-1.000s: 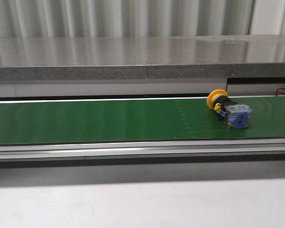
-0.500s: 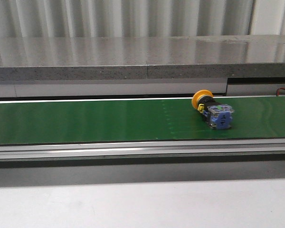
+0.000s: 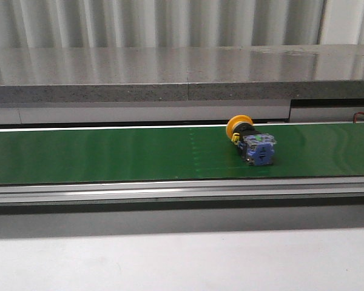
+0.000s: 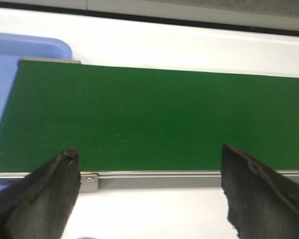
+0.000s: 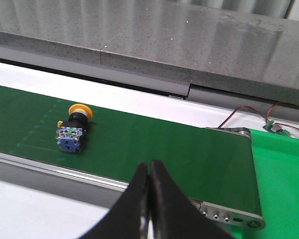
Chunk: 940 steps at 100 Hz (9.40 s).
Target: Move button from right to left
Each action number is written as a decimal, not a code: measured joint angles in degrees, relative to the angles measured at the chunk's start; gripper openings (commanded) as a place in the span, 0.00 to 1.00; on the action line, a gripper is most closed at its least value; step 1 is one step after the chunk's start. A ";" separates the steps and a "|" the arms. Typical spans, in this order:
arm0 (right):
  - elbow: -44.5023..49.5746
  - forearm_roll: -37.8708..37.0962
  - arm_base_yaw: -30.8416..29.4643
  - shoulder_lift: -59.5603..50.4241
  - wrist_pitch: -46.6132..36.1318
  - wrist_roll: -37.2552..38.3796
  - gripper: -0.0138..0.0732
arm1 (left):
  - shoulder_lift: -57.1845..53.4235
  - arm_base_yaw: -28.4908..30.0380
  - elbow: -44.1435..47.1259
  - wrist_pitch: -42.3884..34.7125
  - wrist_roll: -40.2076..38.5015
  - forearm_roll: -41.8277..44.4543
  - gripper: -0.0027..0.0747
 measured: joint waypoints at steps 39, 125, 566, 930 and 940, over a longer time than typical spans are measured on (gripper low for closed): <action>0.00 0.00 0.00 0.00 0.00 0.00 0.08 | 17.86 0.00 -11.11 8.31 10.68 -20.99 0.77; 0.00 0.00 0.00 0.00 0.00 0.00 0.08 | 48.34 -24.49 -36.60 10.83 -2.53 -13.98 0.77; 0.00 0.00 0.00 -0.08 0.00 -0.08 0.08 | 72.80 26.77 -48.40 30.56 22.62 11.27 0.38; 0.08 0.00 0.00 -0.08 0.00 -0.08 0.08 | -17.05 -4.26 9.19 -12.63 16.57 -3.17 0.01; 0.08 0.00 0.00 -0.08 0.00 -0.08 0.08 | -18.85 -4.14 10.97 -12.85 16.57 -2.81 0.01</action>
